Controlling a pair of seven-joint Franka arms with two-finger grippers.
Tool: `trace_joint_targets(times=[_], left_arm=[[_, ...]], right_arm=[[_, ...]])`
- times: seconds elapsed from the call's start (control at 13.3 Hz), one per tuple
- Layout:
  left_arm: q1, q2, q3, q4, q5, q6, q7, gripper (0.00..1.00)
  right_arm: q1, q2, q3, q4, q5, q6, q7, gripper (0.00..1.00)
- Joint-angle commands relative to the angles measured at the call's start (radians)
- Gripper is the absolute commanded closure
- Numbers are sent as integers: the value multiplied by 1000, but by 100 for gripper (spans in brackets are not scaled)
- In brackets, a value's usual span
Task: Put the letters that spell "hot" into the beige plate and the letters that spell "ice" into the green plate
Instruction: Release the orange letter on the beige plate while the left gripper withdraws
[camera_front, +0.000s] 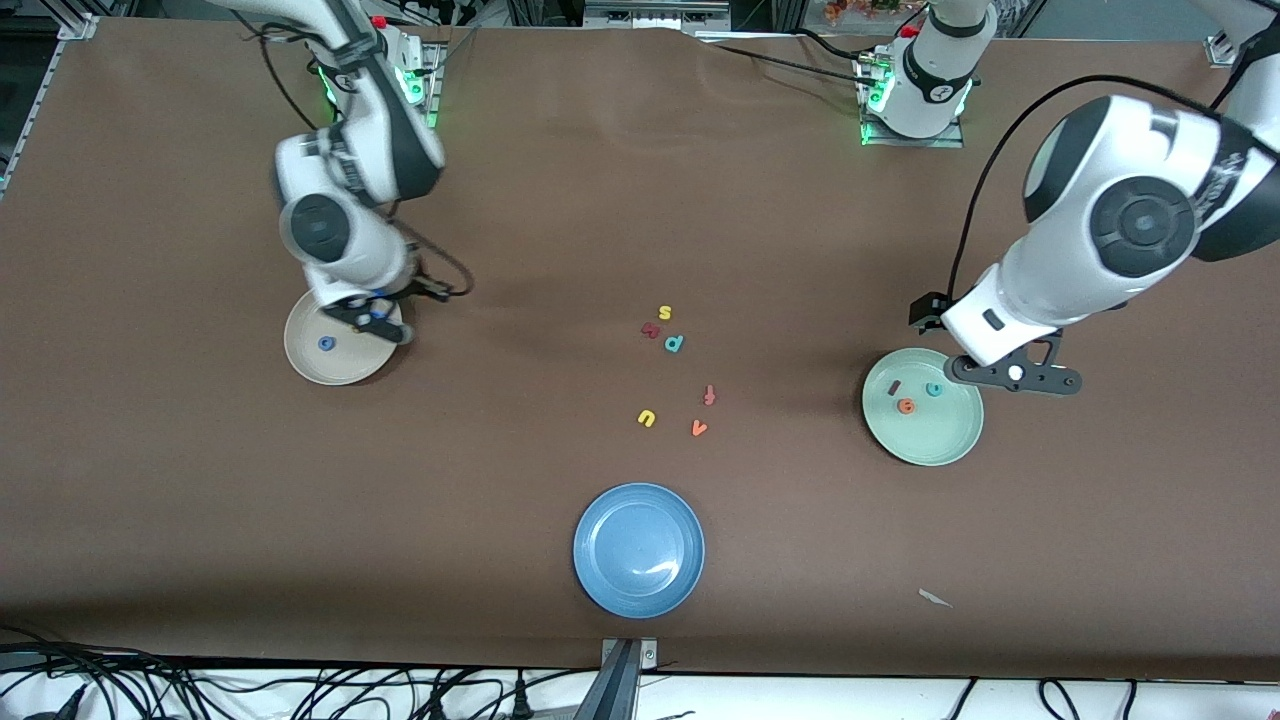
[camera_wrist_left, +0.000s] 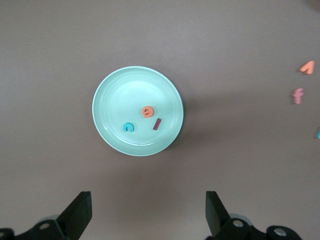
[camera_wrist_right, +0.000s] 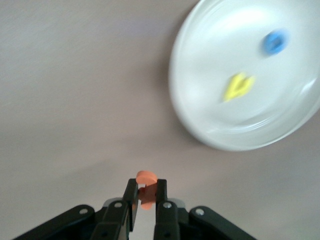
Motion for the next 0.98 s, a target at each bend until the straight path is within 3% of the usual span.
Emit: trace_joint_targets(times=[0.0, 0.23, 0.3, 0.6, 0.83, 0.9], left_arm=[[68, -4, -6, 69, -61, -43, 121, 0], [56, -53, 23, 87, -60, -71, 147, 0], [15, -76, 77, 89, -61, -80, 151, 0], [-269, -174, 431, 78, -159, -126, 198, 0], [-337, -240, 548, 73, -213, -138, 266, 0], [-378, -272, 586, 54, -213, -137, 266, 0]], right_arm=[[2, 11, -133, -1, -2, -48, -250, 100], [-8, 63, -204, -32, -2, -4, -390, 100], [-8, 75, -204, -44, -2, 22, -392, 100], [-14, 140, -222, -60, -2, 111, -451, 100], [-18, 154, -224, -60, -2, 122, -462, 97], [-24, 155, -224, -61, -2, 120, -467, 88]])
